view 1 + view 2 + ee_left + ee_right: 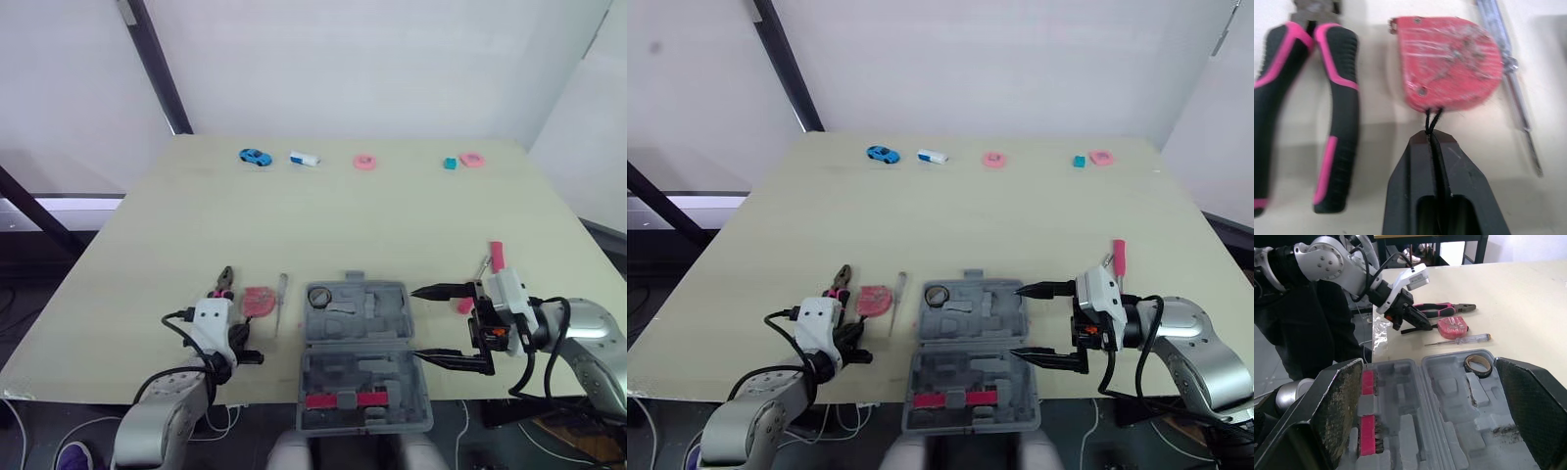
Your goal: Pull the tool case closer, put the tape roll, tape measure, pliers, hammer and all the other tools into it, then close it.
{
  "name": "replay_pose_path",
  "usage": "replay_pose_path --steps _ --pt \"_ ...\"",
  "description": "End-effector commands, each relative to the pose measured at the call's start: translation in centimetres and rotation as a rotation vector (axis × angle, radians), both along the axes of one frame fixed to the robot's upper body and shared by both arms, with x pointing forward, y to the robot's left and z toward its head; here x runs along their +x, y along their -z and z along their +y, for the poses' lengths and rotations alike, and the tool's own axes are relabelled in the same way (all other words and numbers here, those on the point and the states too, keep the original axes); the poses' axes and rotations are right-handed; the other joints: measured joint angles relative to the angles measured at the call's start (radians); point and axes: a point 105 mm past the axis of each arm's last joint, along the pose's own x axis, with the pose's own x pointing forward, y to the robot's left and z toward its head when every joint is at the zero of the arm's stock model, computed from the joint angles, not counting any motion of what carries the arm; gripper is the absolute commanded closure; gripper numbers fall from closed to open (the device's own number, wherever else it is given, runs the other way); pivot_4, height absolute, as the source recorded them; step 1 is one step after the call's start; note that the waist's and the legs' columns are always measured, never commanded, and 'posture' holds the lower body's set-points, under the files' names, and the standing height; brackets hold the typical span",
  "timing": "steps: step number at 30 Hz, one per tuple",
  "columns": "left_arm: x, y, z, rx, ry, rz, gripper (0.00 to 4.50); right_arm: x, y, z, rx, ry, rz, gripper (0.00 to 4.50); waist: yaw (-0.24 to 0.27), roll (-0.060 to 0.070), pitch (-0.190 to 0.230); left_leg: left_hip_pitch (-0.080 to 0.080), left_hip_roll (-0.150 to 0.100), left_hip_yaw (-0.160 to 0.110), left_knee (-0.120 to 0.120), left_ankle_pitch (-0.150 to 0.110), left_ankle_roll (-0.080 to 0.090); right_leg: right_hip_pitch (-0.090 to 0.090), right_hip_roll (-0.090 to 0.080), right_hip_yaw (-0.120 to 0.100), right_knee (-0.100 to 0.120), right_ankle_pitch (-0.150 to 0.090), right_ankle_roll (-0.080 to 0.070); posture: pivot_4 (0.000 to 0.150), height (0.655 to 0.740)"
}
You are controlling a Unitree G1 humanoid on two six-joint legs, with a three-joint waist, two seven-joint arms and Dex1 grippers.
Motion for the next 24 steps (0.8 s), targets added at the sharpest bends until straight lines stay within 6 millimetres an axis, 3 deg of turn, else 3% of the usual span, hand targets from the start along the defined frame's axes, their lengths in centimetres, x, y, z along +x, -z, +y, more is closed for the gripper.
replay_pose_path --steps 1,13,24 --pt "-1.4 0.3 -0.4 -0.015 0.063 0.034 4.49 -0.5 -1.0 0.3 0.024 -0.020 -0.040 0.00 -0.002 0.000 0.000 0.000 0.000 0.000 0.000 0.000 0.000 0.000 0.000 0.000 0.000 0.000 0.000 0.150 0.7400" --pt "-7.3 0.3 -0.2 -0.068 0.303 0.147 4.49 -1.3 -0.7 0.4 0.025 -0.043 -0.030 0.00 -0.003 0.000 0.000 0.000 0.001 -0.001 0.000 0.000 0.000 -0.001 -0.001 0.001 -0.001 0.000 0.000 0.150 0.7400" --pt "-8.2 0.2 2.6 -0.026 0.318 0.124 4.49 -1.7 -0.6 0.4 0.036 -0.043 -0.013 0.00 -0.003 0.000 0.000 0.000 0.001 -0.002 -0.001 0.000 0.000 -0.003 -0.001 0.001 -0.001 0.000 0.000 0.150 0.7400"
